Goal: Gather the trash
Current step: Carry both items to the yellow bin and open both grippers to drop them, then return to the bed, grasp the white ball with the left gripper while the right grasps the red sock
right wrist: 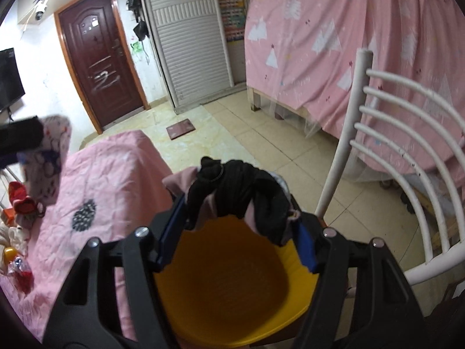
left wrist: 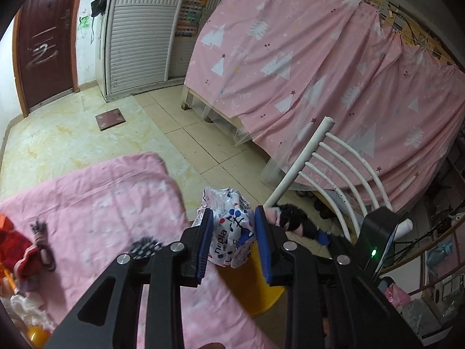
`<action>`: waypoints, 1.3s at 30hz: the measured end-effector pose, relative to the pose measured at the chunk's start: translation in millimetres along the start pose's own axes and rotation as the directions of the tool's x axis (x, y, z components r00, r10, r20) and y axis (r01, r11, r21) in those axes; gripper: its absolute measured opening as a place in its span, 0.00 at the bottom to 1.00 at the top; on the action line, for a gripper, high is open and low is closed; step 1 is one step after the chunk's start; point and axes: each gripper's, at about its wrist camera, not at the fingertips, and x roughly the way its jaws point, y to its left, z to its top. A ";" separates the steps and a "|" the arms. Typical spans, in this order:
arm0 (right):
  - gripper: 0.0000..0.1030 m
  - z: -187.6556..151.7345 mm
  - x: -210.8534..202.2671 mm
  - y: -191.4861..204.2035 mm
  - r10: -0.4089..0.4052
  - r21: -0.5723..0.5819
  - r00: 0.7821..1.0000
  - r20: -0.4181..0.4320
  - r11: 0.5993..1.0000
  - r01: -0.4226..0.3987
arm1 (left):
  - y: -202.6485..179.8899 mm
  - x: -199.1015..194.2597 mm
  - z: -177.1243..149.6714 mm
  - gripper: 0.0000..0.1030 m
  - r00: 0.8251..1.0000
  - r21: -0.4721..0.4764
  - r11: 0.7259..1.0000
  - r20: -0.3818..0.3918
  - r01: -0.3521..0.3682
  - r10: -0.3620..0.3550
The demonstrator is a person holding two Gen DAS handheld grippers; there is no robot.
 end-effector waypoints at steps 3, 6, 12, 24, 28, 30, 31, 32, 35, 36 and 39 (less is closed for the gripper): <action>0.64 -0.9 5.5 -6.8 0.008 0.019 1.000 -0.016 1.000 -0.008 | -11.9 10.3 4.8 0.21 1.000 -0.001 1.000 -0.012 0.000 0.000; 0.68 -0.2 6.4 -11.0 0.012 0.033 1.000 -0.019 0.999 -0.011 | -18.9 20.6 7.7 0.30 0.999 -0.001 1.000 -0.033 -0.008 0.008; 0.69 1.7 4.2 -19.2 0.008 0.048 1.000 -0.011 0.999 -0.008 | -31.0 22.4 9.2 0.64 0.999 0.001 1.000 -0.035 -0.013 0.013; 0.70 1.9 -10.4 4.8 0.022 -0.013 1.000 0.020 1.000 -0.022 | -14.8 -14.8 3.3 0.64 1.000 -0.032 0.999 0.006 -0.021 0.021; 0.70 2.1 -20.6 22.3 0.045 -0.046 0.998 0.039 0.998 -0.043 | 2.6 -34.7 2.0 0.64 0.999 -0.050 0.998 0.034 -0.023 0.025; 0.70 1.8 -26.8 34.8 0.056 -0.065 0.997 0.048 0.997 -0.053 | 16.4 -48.4 1.3 0.64 0.998 -0.058 0.998 0.052 -0.036 0.039; 0.70 2.0 -29.1 39.5 0.063 -0.071 0.997 0.052 0.996 -0.060 | 22.6 -54.6 1.1 0.64 0.997 -0.063 0.997 0.059 -0.042 0.045; 0.70 2.2 -32.0 46.2 0.077 -0.080 0.995 0.057 0.994 -0.072 | 28.4 -59.5 1.1 0.65 0.997 -0.068 0.997 0.065 -0.047 0.052; 0.73 2.2 -39.0 68.2 0.113 -0.104 0.992 0.063 0.989 -0.106 | 49.9 -77.8 1.9 0.65 0.992 -0.093 0.993 0.090 -0.074 0.083; 0.75 1.2 -40.2 74.8 0.120 -0.111 0.991 0.062 0.987 -0.113 | 58.5 -84.6 1.6 0.65 0.991 -0.106 0.991 0.097 -0.082 0.093; 0.77 1.4 -42.2 98.7 0.142 -0.148 0.988 0.054 0.980 -0.133 | 83.1 -101.9 0.0 0.65 0.986 -0.140 0.985 0.114 -0.103 0.119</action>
